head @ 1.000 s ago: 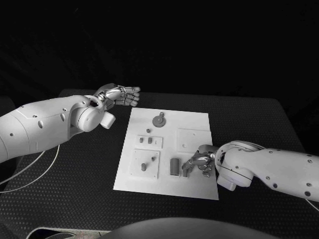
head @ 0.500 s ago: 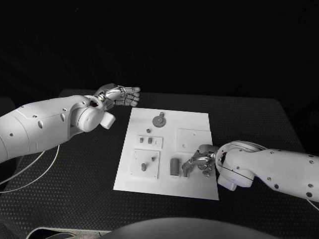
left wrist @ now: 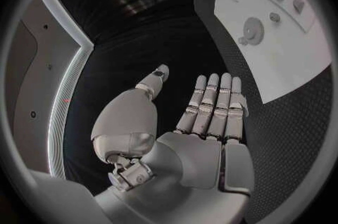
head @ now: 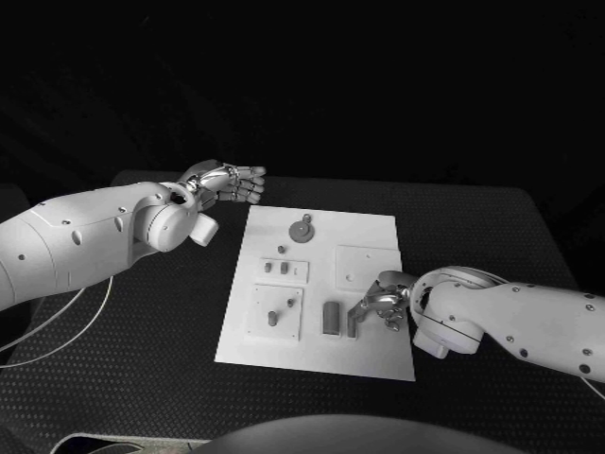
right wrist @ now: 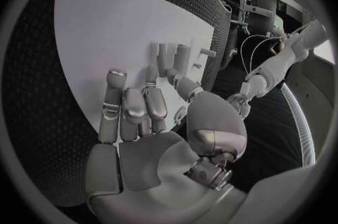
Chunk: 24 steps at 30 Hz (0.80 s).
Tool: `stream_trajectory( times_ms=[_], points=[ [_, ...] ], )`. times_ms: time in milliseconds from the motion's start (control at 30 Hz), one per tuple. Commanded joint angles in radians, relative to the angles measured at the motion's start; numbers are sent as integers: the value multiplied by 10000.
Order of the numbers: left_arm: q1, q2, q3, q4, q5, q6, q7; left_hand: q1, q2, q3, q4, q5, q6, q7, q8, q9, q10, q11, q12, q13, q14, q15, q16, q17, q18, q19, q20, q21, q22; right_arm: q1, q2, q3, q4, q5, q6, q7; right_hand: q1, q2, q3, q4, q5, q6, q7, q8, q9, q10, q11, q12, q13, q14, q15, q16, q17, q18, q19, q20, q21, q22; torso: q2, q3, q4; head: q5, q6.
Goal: Assemble the parts on the task board
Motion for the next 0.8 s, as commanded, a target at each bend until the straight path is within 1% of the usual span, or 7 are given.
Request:
stream_trajectory(
  times_ms=[33,200,300,400,467,600,800],
  points=[
    [12,17,5,10,-15,171,64,1,74,8,-68,42,54,153,65,-12,69,33,43,-12,69,3,-56,17,24,-61,27,41,-13,-7,73,2,-94,-92,50,202,15,189,30,-66,18,221,214,13,5,-5,10,22,430,11,-64,55,20,130,46,-27,-8,178,3,-4,3,-7,-6],
    [11,17,5,10,-16,182,58,-1,77,7,-71,42,55,153,65,-13,71,32,44,-13,69,3,-57,18,23,-62,27,42,-13,-8,163,2,-235,-84,152,179,49,352,-5,-171,19,222,216,29,5,7,13,37,443,10,-58,61,28,130,33,-10,-2,184,6,-1,10,-9,-19],
    [11,17,5,12,-19,184,58,-3,79,6,-72,42,55,153,65,-13,72,32,44,-14,69,4,-58,19,22,-63,27,42,-14,-11,216,2,-332,-99,185,160,192,576,57,-299,19,220,212,39,4,14,9,45,452,5,-60,62,20,130,23,-17,1,188,5,-7,13,-12,-34],
    [11,19,5,8,-19,183,57,-5,81,4,-74,42,55,153,65,-14,73,32,44,-15,69,4,-59,20,21,-63,27,42,-14,-32,273,2,-424,-162,292,130,368,753,95,-525,19,212,217,50,2,18,16,50,459,2,-56,65,24,130,11,-12,12,194,3,-9,16,-8,-41],
    [11,18,5,13,-20,186,57,-6,82,4,-75,42,55,153,65,-14,73,32,44,-15,69,4,-59,20,21,-64,27,42,-14,-52,292,2,-454,-244,348,108,452,811,113,-597,19,208,219,55,1,15,17,44,457,0,-53,65,20,130,8,-10,16,195,3,-7,15,-2,-52],
    [11,15,5,7,-21,188,57,-8,84,2,-77,42,55,154,65,-15,74,32,45,-16,70,4,-61,22,20,-64,27,43,-15,-81,291,2,-474,-339,410,75,606,837,126,-636,19,200,221,65,1,16,19,45,461,-2,-49,67,17,130,2,-4,27,197,-2,-4,16,10,-73],
    [11,25,5,11,-21,188,63,-11,87,0,-79,42,55,153,65,-16,75,32,45,-18,70,4,-62,23,19,-65,27,43,-15,-87,290,2,-455,-386,402,92,654,846,123,-635,19,199,221,71,1,19,20,49,464,4,-48,70,31,130,0,0,31,197,-9,-14,2,13,-62]
  ],
)
